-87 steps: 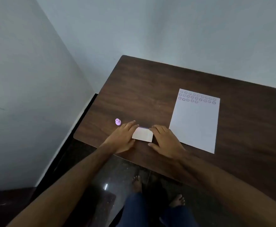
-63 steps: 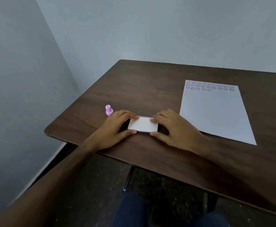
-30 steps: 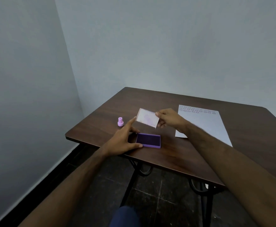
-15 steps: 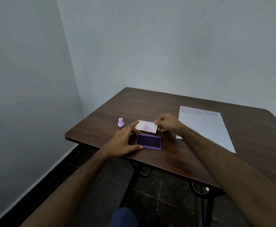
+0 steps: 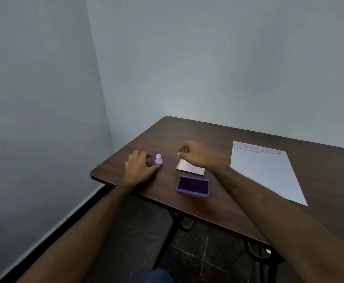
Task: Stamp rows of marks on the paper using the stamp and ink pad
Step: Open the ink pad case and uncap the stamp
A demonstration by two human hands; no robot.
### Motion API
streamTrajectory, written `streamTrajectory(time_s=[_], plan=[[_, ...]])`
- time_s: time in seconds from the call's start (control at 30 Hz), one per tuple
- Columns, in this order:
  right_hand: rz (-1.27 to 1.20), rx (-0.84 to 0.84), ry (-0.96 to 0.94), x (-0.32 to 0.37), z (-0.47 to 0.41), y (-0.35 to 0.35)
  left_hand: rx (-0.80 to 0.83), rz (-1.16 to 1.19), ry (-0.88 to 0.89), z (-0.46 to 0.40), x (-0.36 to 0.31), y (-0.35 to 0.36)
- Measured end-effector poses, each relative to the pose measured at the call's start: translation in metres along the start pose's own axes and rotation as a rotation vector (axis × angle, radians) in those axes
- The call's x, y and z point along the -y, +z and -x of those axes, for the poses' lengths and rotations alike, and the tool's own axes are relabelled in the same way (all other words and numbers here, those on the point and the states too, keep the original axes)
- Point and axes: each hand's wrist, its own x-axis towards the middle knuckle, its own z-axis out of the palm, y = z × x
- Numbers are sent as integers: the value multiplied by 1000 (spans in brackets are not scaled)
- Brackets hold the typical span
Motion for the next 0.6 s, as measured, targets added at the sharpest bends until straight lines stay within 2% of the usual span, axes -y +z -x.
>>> streamTrajectory(time_s=[0.1, 0.33, 0.6], plan=[[-31, 27, -15, 21, -14, 22, 22, -26, 37, -3, 4, 4], [90, 11, -53, 35, -32, 56, 29, -48, 97, 0, 7, 6], [-29, 90, -59, 34, -28, 53, 11, -45, 131, -1, 8, 8]])
